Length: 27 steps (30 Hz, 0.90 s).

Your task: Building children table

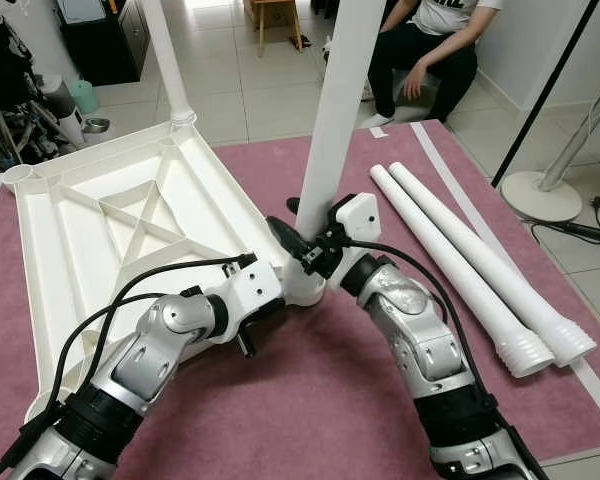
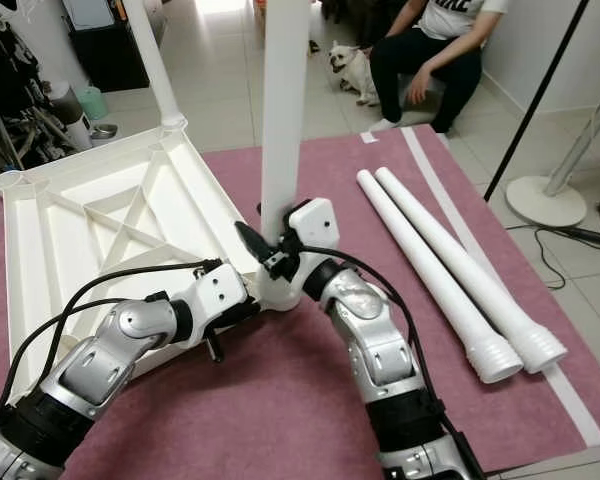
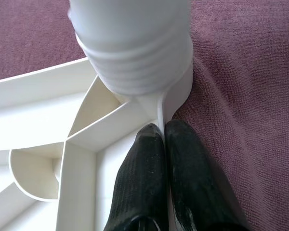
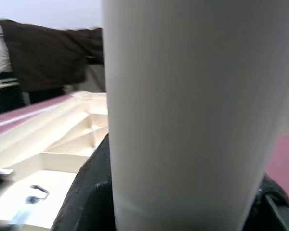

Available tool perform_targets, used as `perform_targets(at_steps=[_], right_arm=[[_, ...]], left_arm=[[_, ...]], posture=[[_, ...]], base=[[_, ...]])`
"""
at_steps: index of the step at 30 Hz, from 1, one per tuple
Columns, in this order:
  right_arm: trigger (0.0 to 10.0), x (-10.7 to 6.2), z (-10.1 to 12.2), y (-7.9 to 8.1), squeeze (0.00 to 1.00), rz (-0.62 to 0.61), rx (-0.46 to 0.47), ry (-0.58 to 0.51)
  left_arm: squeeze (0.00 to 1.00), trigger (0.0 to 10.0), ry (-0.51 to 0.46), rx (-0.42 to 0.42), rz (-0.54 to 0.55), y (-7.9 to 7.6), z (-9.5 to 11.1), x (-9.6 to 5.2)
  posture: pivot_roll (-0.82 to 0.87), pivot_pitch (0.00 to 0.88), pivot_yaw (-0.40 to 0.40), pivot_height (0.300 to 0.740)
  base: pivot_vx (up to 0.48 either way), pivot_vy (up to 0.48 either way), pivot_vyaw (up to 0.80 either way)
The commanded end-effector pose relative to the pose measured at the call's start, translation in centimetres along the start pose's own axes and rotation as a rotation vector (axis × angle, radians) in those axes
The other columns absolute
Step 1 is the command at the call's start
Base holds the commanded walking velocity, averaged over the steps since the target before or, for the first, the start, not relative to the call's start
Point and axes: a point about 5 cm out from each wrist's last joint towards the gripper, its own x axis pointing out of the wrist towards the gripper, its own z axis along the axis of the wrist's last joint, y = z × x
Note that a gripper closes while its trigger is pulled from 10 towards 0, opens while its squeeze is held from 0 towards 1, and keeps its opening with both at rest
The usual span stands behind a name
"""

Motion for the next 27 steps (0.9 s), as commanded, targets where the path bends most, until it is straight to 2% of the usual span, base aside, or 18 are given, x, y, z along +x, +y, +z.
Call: perform_targets(at_steps=[1, 6, 14, 27], right_arm=[[10.0, -0.2, -1.5, -0.3, 0.0, -0.017, 0.008, 0.073], [10.0, 0.4, -1.5, -0.8, 0.0, -0.02, 0.0, 0.077], [10.0, 0.8, -1.7, -0.3, 0.0, 0.032, 0.013, 0.095], [10.0, 1.0, -2.8, -0.5, 0.0, 0.095, -0.016, 0.228]], left_arm=[[0.0, 10.0, 0.094, -0.02, -0.006, -0.3, -1.8, 0.2], [0.0, 10.0, 0.095, -0.019, -0.007, -0.3, -1.8, 0.2], [0.0, 10.0, 0.099, -0.026, 0.003, -0.2, -1.8, 0.0], [0.0, 10.0, 0.1, -0.028, 0.01, -0.3, -1.9, 0.1]], posture=[[-0.01, 0.0, 0.104, 0.74], [-0.01, 0.0, 0.105, 0.74], [0.01, 0.0, 0.095, 0.74], [0.0, 0.0, 0.092, 0.74]], base=[[0.0, 0.0, 0.0], [0.0, 0.0, 0.0], [0.0, 0.0, 0.0], [0.0, 0.0, 0.0]])
